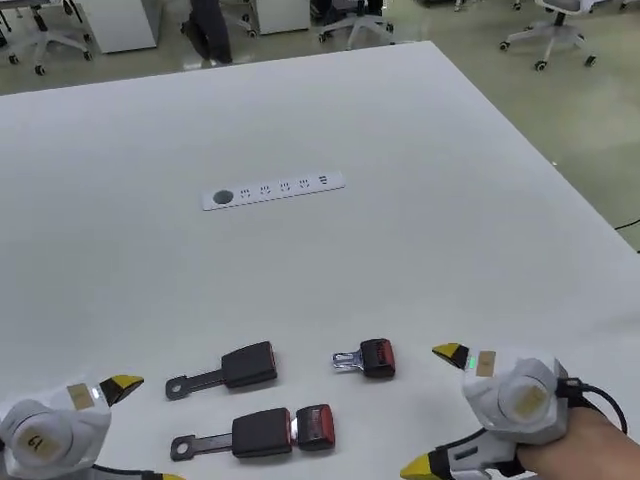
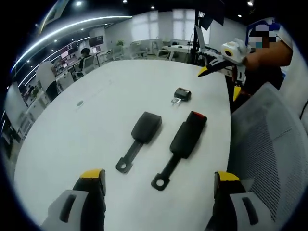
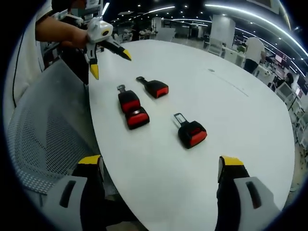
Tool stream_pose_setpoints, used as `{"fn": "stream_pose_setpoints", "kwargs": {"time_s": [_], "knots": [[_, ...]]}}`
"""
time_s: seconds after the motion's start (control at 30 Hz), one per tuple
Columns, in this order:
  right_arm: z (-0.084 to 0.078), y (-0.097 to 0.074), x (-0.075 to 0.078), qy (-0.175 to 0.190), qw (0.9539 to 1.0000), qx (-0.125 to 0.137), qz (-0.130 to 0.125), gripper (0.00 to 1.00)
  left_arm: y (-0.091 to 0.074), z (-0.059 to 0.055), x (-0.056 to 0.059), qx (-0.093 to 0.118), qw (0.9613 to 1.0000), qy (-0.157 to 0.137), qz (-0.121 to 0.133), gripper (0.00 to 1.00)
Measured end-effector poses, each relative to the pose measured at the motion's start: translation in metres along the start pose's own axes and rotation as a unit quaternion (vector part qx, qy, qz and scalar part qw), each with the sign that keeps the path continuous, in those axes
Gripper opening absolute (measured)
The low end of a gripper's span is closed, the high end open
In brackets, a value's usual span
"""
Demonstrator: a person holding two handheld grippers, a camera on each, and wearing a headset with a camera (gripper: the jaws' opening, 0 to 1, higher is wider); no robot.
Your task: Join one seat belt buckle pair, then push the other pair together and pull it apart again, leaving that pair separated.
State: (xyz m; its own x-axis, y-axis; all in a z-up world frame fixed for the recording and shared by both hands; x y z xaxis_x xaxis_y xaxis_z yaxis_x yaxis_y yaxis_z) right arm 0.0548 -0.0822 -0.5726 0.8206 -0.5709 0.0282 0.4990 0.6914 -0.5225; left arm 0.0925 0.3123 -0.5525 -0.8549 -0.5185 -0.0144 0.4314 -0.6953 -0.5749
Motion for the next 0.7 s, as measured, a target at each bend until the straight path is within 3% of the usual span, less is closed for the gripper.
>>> {"fn": "stream_pose_setpoints", "kwargs": {"time_s": [0.13,0.27,0.7], "knots": [[-0.003,-0.007,0.002,0.005,1.0,-0.001,-0.007,1.0,-0.007,0.0,0.003,0.006,0.9997,-0.013,0.02,1.0],[-0.005,-0.009,0.003,0.005,0.9999,-0.001,-0.012,1.0,-0.016,-0.008,0.0,0.012,0.9989,-0.03,0.033,1.0],[-0.003,-0.011,0.009,0.001,0.9998,-0.002,-0.02,1.0,-0.016,-0.009,0.002,0.016,0.9989,-0.028,0.035,1.0]]}}
Point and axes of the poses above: the centre of the closed fingertips' face, and the gripper's own axes: y roughly forward along the fingers, x roughly to its right, z roughly out of its top, the point moved 9 cm from there along -y, roughly backward along the fingers, and after that the axes turned 14 degrees about x, right-handed, at the moved point
